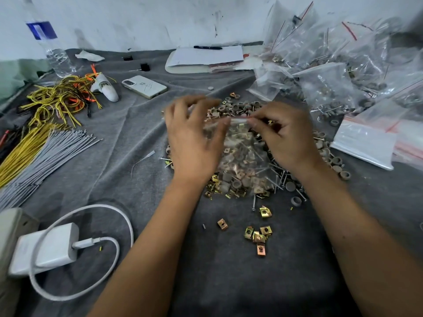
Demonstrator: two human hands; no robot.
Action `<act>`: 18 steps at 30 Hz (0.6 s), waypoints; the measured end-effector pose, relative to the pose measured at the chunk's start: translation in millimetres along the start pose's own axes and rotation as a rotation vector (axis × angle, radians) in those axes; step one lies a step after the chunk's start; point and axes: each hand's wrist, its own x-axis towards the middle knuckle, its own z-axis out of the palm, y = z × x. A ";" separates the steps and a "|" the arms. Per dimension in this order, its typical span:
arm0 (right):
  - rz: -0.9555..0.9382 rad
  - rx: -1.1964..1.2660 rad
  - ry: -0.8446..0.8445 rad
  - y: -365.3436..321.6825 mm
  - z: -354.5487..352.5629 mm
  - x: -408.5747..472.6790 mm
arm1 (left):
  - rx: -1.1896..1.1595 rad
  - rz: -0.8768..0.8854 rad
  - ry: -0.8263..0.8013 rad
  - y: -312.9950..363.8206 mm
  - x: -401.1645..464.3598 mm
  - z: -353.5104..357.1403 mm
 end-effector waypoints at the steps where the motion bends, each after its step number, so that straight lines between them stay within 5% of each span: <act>1: -0.046 -0.042 -0.029 -2.2 2.2 -0.2 | 0.022 0.059 -0.037 1.6 -0.7 2.0; 4: -0.096 -0.065 -0.057 -8.1 4.9 -0.8 | 0.000 0.171 -0.098 -0.2 -4.6 6.7; 10: -0.098 -0.026 0.045 -13.4 2.3 -1.9 | -0.069 0.145 -0.079 0.9 -5.2 7.4; 18: -0.092 0.012 -0.040 -15.4 4.9 -2.7 | -0.169 0.162 -0.134 4.0 -2.6 4.2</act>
